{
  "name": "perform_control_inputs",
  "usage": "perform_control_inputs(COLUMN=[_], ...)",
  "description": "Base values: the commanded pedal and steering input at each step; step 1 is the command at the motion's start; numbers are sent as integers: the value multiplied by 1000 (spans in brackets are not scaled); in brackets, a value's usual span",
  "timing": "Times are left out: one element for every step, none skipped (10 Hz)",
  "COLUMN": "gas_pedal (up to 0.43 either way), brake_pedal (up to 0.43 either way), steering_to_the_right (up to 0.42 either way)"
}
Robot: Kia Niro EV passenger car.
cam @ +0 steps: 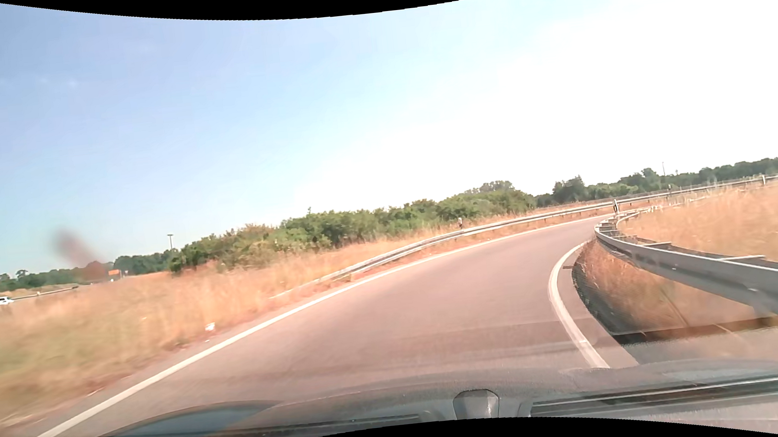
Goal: Follow the waypoints while adhering to traffic rules and regulations
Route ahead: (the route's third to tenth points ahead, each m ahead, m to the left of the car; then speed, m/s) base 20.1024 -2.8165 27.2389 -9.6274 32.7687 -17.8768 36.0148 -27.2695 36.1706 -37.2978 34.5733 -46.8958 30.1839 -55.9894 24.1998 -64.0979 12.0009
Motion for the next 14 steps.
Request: perform_control_inputs(gas_pedal=[0,0,0,0,0,0,0,8,87,150,150,169,169,169], brake_pedal=[0,0,0,0,0,0,0,0,0,0,0,0,0,0], steering_to_the_right=[123,125,125,127,130,134,137,138,138,138,138,138,139,139])
